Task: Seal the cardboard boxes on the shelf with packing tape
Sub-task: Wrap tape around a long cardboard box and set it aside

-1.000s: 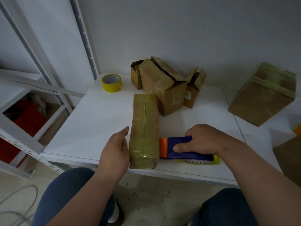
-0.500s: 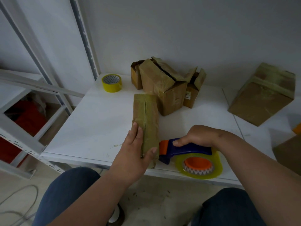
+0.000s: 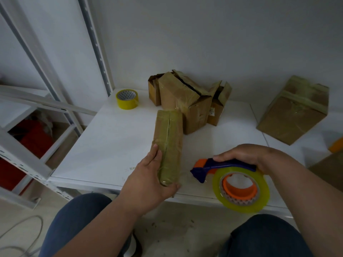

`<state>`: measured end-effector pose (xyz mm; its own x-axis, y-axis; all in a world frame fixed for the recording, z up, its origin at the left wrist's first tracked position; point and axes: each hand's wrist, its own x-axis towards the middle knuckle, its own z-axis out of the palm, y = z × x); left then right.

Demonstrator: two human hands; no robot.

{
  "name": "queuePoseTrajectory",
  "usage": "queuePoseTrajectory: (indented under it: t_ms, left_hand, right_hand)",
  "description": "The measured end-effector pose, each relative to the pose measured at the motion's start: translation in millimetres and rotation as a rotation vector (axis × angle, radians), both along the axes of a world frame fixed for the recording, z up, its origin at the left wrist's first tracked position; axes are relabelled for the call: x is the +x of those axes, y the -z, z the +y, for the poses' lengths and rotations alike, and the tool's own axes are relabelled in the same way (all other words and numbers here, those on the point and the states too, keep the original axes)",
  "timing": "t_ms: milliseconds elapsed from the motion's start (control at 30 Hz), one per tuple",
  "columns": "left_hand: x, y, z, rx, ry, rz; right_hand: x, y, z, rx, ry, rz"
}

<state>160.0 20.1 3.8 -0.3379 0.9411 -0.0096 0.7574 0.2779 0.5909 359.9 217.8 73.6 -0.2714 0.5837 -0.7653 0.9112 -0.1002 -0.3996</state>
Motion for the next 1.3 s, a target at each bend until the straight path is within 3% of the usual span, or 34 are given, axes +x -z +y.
queuePoseTrajectory:
  t_ms: [467, 567, 700, 800, 933, 1067, 1300]
  left_hand:
    - [-6.2, -7.4, -2.7, -0.026, -0.067, -0.093]
    - [-10.9, -7.3, -6.5, -0.083, -0.023, -0.022]
    - [-4.5, -18.1, -3.1, -0.242, -0.036, 0.221]
    - [9.7, -22.7, 4.1, -0.296, -0.121, 0.299]
    - [17.0, -17.7, 3.9, -0.236, -0.122, 0.406]
    - [6.7, -15.3, -9.0, -0.211, -0.059, 0.472]
    - [-51.6, -32.7, -17.8, -0.391, 0.007, 0.444]
  right_hand:
    - [-36.6, 20.2, -32.2, 0.250, -0.311, -0.149]
    - [-30.5, 13.4, -33.5, 0.337, -0.355, -0.208]
    - [-13.5, 5.6, -26.7, 0.399, -0.272, -0.184]
    - [-5.7, 2.3, -24.6, 0.437, -0.212, -0.144]
    - [3.4, -4.0, -27.5, 0.448, -0.145, -0.012]
    - [22.5, -9.2, -32.8, 0.453, -0.024, 0.201]
    - [52.1, -6.3, -33.6, 0.435, 0.224, 0.389]
